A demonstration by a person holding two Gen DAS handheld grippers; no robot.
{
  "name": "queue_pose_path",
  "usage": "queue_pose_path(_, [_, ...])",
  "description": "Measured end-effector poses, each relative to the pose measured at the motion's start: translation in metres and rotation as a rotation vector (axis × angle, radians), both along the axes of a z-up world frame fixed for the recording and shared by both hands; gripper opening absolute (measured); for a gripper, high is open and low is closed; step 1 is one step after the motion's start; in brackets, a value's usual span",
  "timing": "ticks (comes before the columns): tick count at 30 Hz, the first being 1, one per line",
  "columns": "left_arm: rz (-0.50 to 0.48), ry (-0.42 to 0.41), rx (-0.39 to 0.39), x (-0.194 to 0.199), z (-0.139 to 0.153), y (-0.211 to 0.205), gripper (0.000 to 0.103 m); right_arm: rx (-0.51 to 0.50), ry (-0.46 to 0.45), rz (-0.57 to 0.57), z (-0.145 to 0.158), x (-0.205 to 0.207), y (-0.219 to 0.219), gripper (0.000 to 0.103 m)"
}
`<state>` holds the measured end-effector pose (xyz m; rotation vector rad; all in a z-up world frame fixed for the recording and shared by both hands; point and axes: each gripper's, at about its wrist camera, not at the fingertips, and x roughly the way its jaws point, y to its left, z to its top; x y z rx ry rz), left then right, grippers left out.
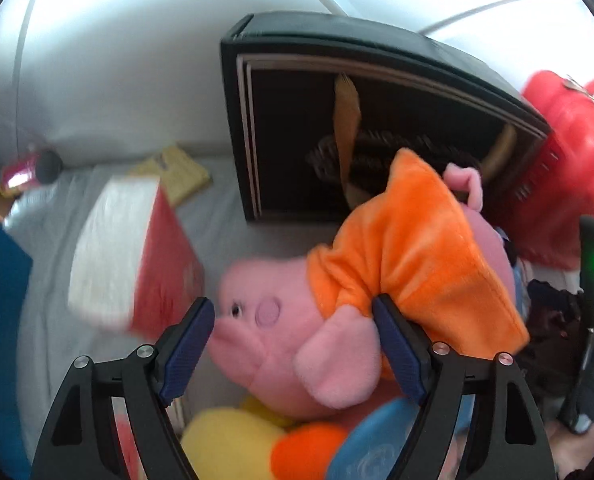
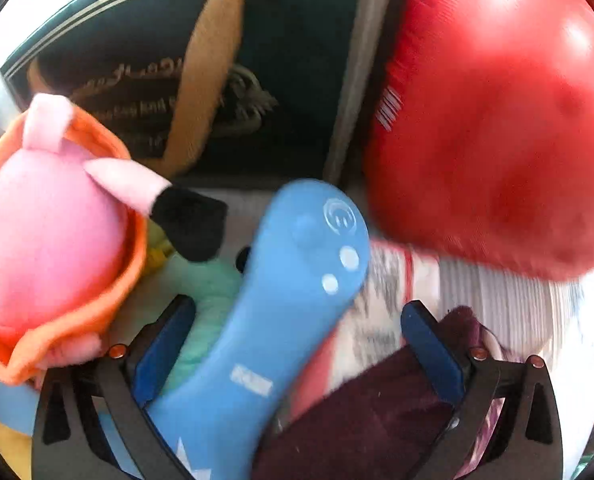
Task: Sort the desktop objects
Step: 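Grasp the yellow duck plush with left tool while right tool grasps the blue boomerang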
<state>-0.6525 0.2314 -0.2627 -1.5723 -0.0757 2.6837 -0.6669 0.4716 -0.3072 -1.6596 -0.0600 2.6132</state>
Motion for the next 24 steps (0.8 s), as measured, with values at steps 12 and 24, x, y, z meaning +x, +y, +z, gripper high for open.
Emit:
queue_pose_path(12, [-0.145, -0.137, 0.006, 0.154, -0.019, 0.026, 0.081, -0.156, -0.099, -0.080, 0.003, 0.148, 0.027, 0.103])
queue_pose_path(24, [-0.221, -0.022, -0.055, 0.280, 0.033, 0.035, 0.081, -0.099, -0.154, -0.049, 0.017, 0.284, 0.024, 0.103])
